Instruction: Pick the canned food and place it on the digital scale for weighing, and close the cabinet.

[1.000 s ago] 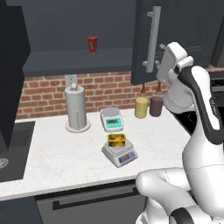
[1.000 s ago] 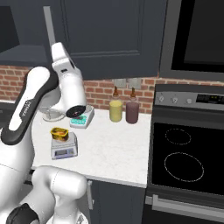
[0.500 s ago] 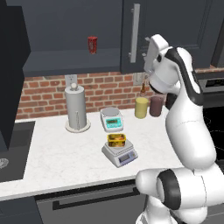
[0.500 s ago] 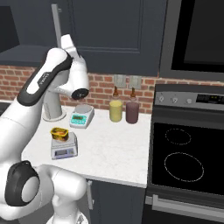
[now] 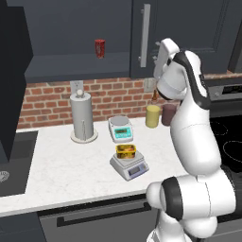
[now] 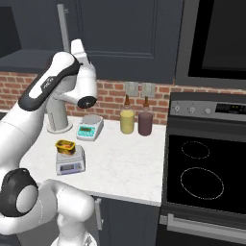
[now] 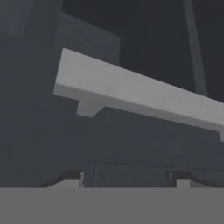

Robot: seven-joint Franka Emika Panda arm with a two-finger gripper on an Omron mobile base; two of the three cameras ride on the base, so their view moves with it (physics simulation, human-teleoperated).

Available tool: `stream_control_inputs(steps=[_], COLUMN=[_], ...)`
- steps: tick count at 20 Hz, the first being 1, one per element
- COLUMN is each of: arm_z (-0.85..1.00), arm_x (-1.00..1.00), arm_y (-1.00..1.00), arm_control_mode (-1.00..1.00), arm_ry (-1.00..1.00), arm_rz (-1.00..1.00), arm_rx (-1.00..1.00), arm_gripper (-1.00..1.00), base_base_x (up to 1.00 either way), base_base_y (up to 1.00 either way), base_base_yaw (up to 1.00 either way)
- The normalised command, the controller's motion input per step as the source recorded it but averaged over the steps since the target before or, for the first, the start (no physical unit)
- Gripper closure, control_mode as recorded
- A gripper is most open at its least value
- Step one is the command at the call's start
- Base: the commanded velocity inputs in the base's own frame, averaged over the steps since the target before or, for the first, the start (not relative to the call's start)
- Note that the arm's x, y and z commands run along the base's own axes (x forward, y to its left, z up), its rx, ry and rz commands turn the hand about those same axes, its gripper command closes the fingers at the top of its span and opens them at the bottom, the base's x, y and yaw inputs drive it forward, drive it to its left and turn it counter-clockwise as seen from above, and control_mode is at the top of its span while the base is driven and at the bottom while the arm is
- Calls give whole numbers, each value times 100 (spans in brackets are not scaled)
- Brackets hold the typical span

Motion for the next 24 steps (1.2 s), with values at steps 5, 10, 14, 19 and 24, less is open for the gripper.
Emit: stream_control_inputs(steps=[5,10,14,19,24], arm_z=[16,26,20,29,48], arm_x=[-12,-67,-77,-95,-75], arm_y=[-18,-37,-22,0,1], arm_control_mode=[-100,-100,-100,-100,-100], arm_ry=[0,0,0,21,22], arm_rz=[0,0,0,0,0], arm_rx=[0,0,0,-10,-22], arm_gripper=[-100,-100,-100,-100,-100], base_base_x=[0,0,0,0,0], base_base_y=[0,0,0,0,0], base_base_yaw=[0,0,0,0,0])
